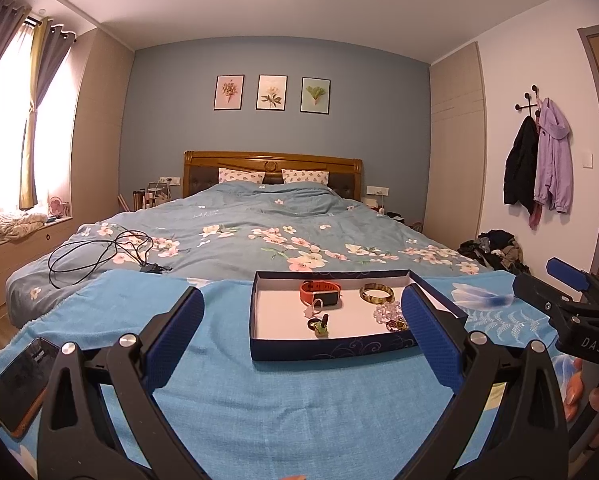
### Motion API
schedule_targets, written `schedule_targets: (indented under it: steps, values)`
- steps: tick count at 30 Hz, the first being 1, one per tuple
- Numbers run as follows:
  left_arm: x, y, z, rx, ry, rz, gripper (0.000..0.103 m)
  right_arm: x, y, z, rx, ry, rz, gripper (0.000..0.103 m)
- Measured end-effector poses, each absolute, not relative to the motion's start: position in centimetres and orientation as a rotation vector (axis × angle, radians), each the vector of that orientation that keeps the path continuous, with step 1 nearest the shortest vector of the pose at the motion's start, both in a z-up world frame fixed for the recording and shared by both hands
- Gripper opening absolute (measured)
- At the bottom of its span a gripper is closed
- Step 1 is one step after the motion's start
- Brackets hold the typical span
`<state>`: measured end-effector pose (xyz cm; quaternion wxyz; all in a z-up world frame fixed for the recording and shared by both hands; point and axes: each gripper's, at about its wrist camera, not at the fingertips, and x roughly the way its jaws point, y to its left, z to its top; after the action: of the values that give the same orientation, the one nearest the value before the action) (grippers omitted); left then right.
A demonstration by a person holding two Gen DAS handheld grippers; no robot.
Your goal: Organize jewelry
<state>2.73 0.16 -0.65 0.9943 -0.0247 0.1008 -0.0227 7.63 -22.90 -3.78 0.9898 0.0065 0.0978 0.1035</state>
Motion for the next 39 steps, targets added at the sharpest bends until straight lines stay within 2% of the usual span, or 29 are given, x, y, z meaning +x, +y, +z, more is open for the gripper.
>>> schedule_targets:
  steps: [39]
  values:
    - [2.89,-0.19,-0.72,-0.046,0.204,-0.043,0.097,7.74,-22.96,-3.66,0.027,0.180,0.202,0.096]
